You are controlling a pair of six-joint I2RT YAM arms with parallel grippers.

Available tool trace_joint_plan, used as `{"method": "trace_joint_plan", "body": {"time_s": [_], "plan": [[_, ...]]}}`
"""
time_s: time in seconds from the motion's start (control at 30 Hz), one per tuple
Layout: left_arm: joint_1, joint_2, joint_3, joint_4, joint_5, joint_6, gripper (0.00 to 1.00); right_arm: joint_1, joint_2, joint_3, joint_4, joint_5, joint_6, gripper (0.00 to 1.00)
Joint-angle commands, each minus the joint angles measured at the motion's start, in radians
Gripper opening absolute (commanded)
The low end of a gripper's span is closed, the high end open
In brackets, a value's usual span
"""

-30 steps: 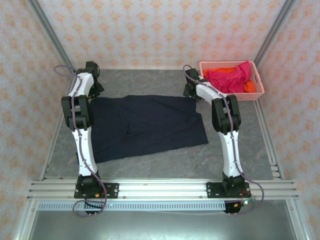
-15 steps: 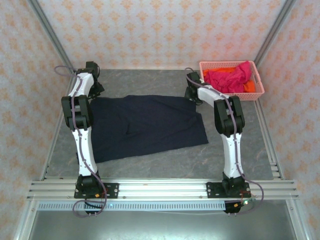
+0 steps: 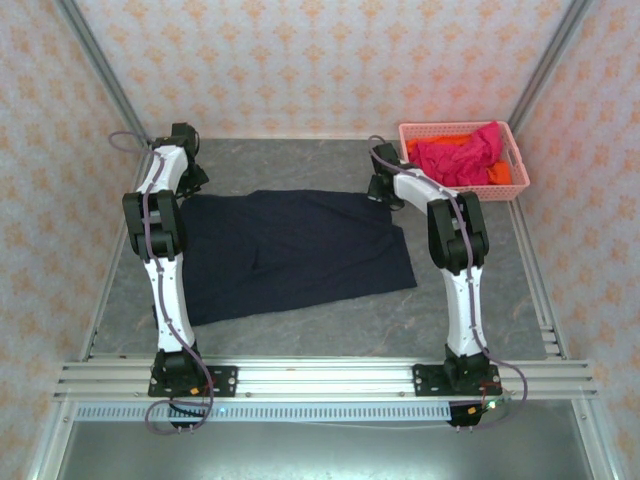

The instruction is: Fold and stack the t-shirts

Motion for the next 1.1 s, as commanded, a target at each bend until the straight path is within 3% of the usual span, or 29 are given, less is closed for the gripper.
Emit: {"method": "trace_joint_plan", "body": {"time_s": [0.0, 0.3, 0.57, 1.07], "plan": [[-0.005, -0.004, -0.006, -0.011, 0.015, 0.008, 0.00, 0.006, -0.005, 0.030, -0.024, -0.019, -0.021, 0.00], [-0.009, -0.073, 0.023, -0.007, 0.040, -0.011, 0.00, 0.018, -0.061, 0.135, -0.030, 0.001, -0.074, 0.00], [-0.009, -0.248, -0.045, 0.006, 0.016, -0.008, 0.00, 0.015, -0.124, 0.117, -0.020, 0.083, -0.128, 0.00], [-0.009, -0.570, -0.438, 0.106, 0.015, -0.055, 0.00, 0.009, -0.373, -0.218, 0.149, 0.061, -0.114, 0.00]]}}
